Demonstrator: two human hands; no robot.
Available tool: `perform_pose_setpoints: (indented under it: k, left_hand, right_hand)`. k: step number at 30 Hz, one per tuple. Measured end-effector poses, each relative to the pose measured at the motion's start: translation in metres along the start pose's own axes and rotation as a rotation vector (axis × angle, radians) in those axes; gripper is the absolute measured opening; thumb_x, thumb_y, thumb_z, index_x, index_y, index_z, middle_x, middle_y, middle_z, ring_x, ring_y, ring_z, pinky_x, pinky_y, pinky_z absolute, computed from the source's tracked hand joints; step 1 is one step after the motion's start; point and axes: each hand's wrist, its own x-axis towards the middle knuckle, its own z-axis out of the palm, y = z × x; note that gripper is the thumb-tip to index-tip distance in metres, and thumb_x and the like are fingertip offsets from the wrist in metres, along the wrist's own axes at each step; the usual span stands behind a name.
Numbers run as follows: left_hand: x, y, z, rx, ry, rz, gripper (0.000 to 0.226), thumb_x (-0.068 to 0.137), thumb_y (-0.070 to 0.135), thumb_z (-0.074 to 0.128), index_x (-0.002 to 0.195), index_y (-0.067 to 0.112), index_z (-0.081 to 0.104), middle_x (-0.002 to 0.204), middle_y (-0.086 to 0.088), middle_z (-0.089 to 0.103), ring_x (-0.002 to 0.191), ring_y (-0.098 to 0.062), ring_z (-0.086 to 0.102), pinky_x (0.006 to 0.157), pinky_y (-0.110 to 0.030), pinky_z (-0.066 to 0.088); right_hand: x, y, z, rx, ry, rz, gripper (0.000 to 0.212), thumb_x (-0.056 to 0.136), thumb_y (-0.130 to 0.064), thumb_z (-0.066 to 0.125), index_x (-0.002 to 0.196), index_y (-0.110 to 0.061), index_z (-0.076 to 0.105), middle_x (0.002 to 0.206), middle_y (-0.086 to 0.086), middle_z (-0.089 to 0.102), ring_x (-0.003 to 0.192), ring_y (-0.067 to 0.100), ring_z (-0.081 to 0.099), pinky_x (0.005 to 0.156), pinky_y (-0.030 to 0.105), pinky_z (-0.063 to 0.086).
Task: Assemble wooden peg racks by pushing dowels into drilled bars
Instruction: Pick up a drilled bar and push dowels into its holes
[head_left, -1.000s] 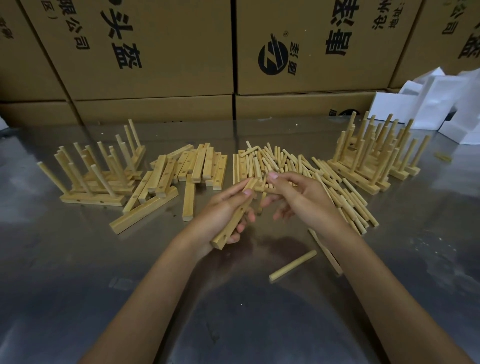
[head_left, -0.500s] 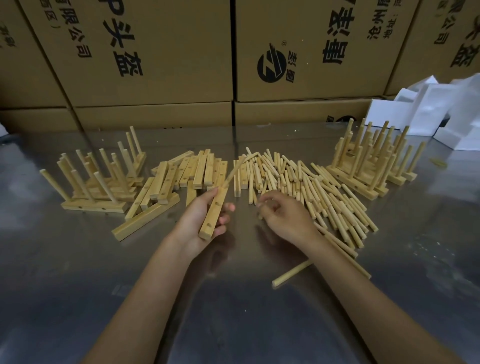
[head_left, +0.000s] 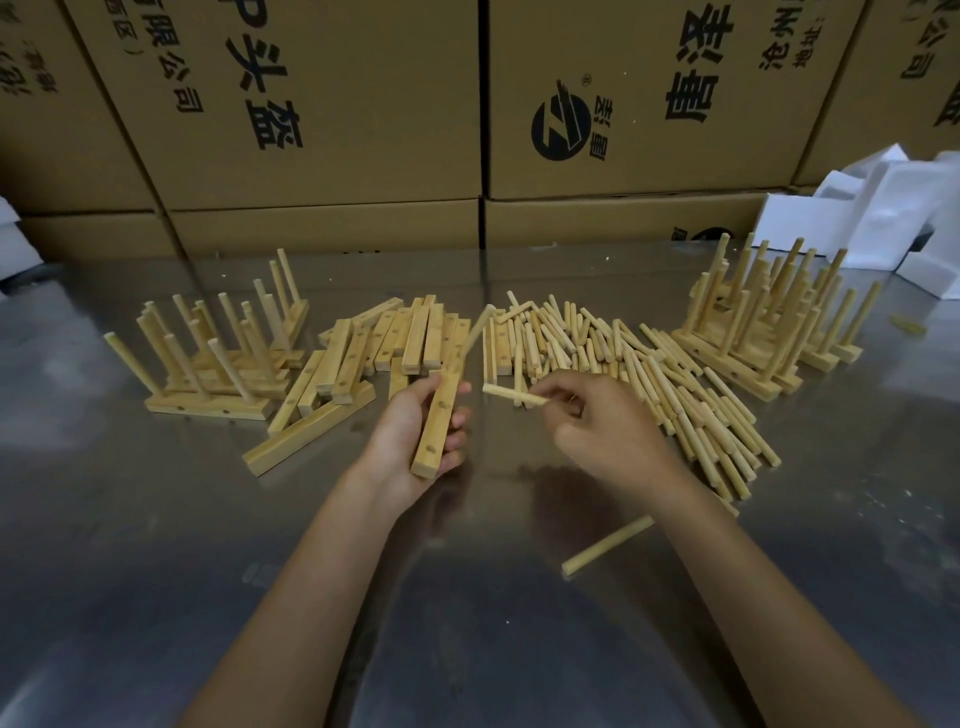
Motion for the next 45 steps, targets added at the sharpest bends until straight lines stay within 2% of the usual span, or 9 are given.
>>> perform_pose_setpoints:
  k: [3, 6, 10, 13, 22, 32, 38, 40, 45]
  left_hand:
    - [0.000, 0.000, 0.002, 0.020, 0.001, 0.003, 0.035, 0.108, 0.035, 0.039, 0.107, 0.008, 0.062, 0.061, -0.002, 0.043, 0.041, -0.011, 0.036, 0.031, -0.018, 0.027]
    - [-0.002, -0.001, 0.005, 0.052, -0.005, 0.003, 0.036, 0.108, 0.036, 0.039, 0.107, 0.009, 0.063, 0.061, -0.002, 0.043, 0.043, -0.012, 0.037, 0.032, -0.018, 0.029]
    - [-0.003, -0.005, 0.009, 0.110, -0.013, 0.014, 0.038, 0.108, 0.038, 0.037, 0.095, 0.012, 0.063, 0.061, -0.002, 0.044, 0.047, -0.013, 0.036, 0.035, -0.019, 0.029]
    - [-0.002, -0.008, 0.012, 0.177, 0.023, 0.029, 0.042, 0.107, 0.041, 0.039, 0.089, 0.014, 0.065, 0.061, -0.001, 0.046, 0.046, -0.012, 0.037, 0.036, -0.020, 0.031]
    - [0.001, -0.020, 0.018, 0.217, 0.089, 0.053, 0.047, 0.107, 0.043, 0.035, 0.078, 0.015, 0.058, 0.055, 0.001, 0.042, 0.043, -0.011, 0.035, 0.037, -0.019, 0.027]
    - [0.001, -0.018, 0.020, 0.140, 0.119, 0.041, 0.050, 0.109, 0.041, 0.032, 0.070, 0.017, 0.052, 0.054, 0.001, 0.039, 0.039, -0.010, 0.032, 0.035, -0.018, 0.024]
    - [0.000, -0.019, 0.022, 0.234, 0.139, 0.066, 0.048, 0.109, 0.037, 0.029, 0.071, 0.019, 0.053, 0.054, 0.000, 0.040, 0.043, -0.011, 0.033, 0.038, -0.019, 0.025]
    - [-0.001, -0.019, 0.022, 0.257, 0.135, 0.082, 0.043, 0.109, 0.031, 0.029, 0.075, 0.020, 0.051, 0.054, 0.000, 0.040, 0.042, -0.011, 0.035, 0.037, -0.019, 0.025]
    - [-0.002, -0.020, 0.023, 0.328, 0.156, 0.100, 0.041, 0.109, 0.032, 0.025, 0.082, 0.019, 0.053, 0.052, 0.000, 0.045, 0.039, -0.010, 0.039, 0.036, -0.018, 0.030]
  right_hand:
    - [-0.005, -0.015, 0.005, 0.034, 0.052, -0.139, 0.020, 0.091, -0.014, 0.057, 0.102, -0.022, 0.071, 0.088, -0.011, 0.062, 0.071, 0.003, 0.055, 0.063, 0.022, 0.043]
    - [-0.010, -0.023, 0.011, -0.034, 0.071, -0.256, 0.023, 0.093, -0.012, 0.057, 0.108, -0.021, 0.072, 0.089, -0.010, 0.054, 0.082, -0.001, 0.049, 0.070, 0.009, 0.036]
    - [-0.013, -0.026, 0.014, -0.152, 0.097, -0.341, 0.028, 0.096, -0.018, 0.056, 0.117, -0.026, 0.072, 0.081, -0.015, 0.041, 0.082, 0.000, 0.039, 0.065, 0.009, 0.034]
    - [-0.012, -0.026, 0.012, -0.244, 0.116, -0.402, 0.022, 0.095, -0.021, 0.061, 0.114, -0.023, 0.072, 0.085, -0.009, 0.044, 0.088, 0.004, 0.040, 0.066, 0.021, 0.040]
    - [0.001, -0.035, 0.011, -0.446, 0.073, -0.601, 0.013, 0.087, -0.002, 0.067, 0.098, -0.007, 0.072, 0.090, -0.006, 0.034, 0.087, 0.011, 0.032, 0.066, 0.026, 0.032]
    - [0.018, -0.044, 0.010, -0.461, -0.082, -0.518, 0.017, 0.095, -0.014, 0.055, 0.093, -0.011, 0.072, 0.088, -0.007, 0.043, 0.089, 0.008, 0.036, 0.072, 0.032, 0.047]
    - [0.020, -0.062, 0.004, -0.555, -0.162, -0.491, 0.010, 0.092, -0.017, 0.059, 0.083, -0.018, 0.060, 0.090, -0.004, 0.047, 0.091, 0.012, 0.040, 0.070, 0.031, 0.039]
    - [0.021, -0.068, 0.003, -0.571, -0.175, -0.468, 0.002, 0.091, -0.019, 0.061, 0.090, -0.018, 0.063, 0.096, -0.002, 0.050, 0.098, 0.016, 0.050, 0.073, 0.030, 0.040]
    - [0.019, -0.079, 0.001, -0.619, -0.176, -0.389, 0.021, 0.088, -0.019, 0.065, 0.108, -0.012, 0.068, 0.111, 0.008, 0.056, 0.099, 0.025, 0.058, 0.075, 0.031, 0.043]
